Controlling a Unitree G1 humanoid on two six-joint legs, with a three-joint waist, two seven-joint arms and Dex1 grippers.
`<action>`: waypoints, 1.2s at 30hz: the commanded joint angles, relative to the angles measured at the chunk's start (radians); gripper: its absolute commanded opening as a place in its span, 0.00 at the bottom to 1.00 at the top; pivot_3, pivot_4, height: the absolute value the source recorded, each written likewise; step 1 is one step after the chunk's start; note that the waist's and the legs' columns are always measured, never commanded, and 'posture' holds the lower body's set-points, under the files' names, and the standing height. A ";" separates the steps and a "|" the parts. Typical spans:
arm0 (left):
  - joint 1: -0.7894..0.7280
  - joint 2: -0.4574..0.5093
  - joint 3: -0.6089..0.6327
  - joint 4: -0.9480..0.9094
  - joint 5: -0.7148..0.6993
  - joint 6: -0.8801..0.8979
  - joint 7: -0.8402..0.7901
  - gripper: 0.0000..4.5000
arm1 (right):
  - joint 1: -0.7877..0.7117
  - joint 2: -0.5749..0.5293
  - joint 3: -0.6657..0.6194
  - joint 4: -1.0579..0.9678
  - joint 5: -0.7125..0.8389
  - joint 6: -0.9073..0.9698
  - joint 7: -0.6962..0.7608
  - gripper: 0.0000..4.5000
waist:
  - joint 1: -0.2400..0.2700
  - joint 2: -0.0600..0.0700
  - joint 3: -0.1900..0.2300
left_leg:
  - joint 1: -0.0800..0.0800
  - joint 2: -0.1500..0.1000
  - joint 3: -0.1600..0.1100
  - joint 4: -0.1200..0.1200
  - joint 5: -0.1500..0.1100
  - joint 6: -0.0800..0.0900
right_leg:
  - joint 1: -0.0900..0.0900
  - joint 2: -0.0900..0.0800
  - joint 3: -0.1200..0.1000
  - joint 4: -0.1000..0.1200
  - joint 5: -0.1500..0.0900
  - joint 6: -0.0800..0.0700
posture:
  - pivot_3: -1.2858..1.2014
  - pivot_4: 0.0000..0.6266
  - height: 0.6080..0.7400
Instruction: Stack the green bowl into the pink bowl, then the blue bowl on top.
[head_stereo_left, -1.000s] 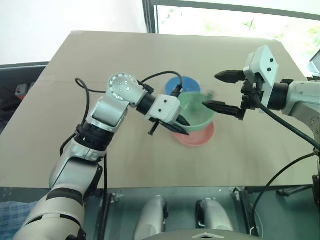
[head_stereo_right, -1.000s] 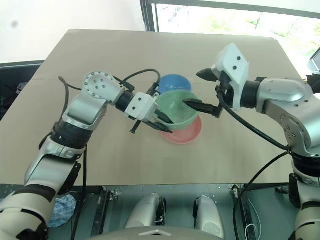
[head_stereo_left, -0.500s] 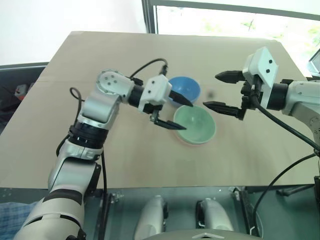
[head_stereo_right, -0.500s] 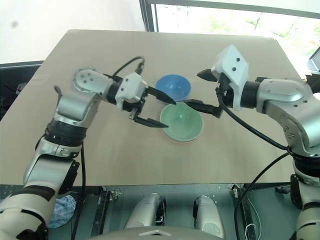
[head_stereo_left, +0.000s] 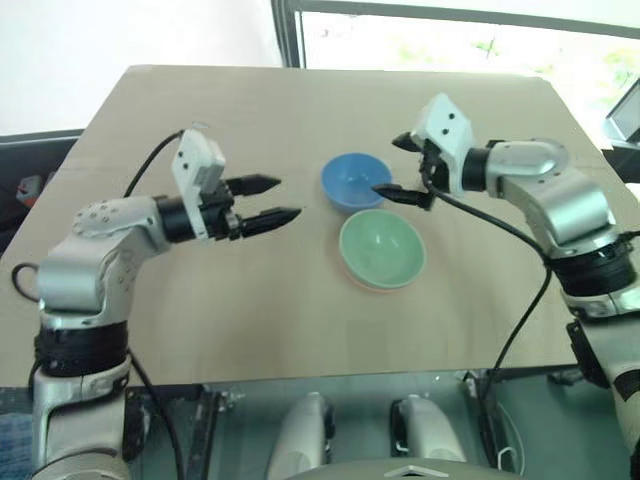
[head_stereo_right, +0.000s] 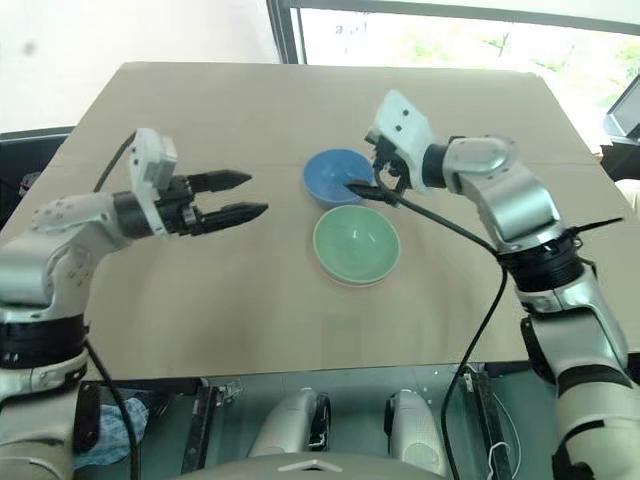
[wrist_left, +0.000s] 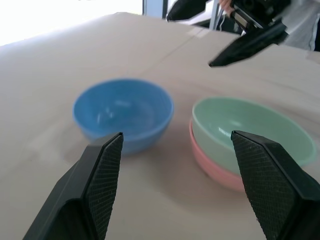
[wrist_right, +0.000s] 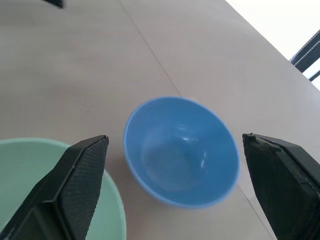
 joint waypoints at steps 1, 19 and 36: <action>0.075 0.030 0.109 -0.118 -0.062 0.051 0.054 0.81 | -0.075 0.057 0.029 0.122 -0.078 -0.134 0.020 1.00 | 0.001 0.000 0.000 | 0.000 0.000 0.000 0.000 0.000 0.000 | 0.000 0.000 0.000 0.000 0.000 0.000 | 0.52 0.24 1.00; 0.231 0.069 0.259 -0.225 -0.199 0.092 0.205 0.81 | -0.182 0.372 0.040 0.590 -0.254 -0.324 -0.032 1.00 | -0.005 0.000 0.000 | 0.001 -0.003 -0.004 -0.003 0.004 -0.007 | 0.000 0.002 -0.004 0.000 0.000 -0.001 | 0.52 0.24 1.00; 0.246 0.127 0.245 -0.189 -0.197 0.051 0.179 0.82 | -0.182 0.414 0.025 0.755 -0.335 -0.424 -0.063 0.39 | -0.028 0.000 0.000 | 0.002 -0.003 -0.005 -0.006 0.005 -0.009 | 0.001 0.002 -0.005 0.000 0.000 -0.001 | 0.52 0.24 1.00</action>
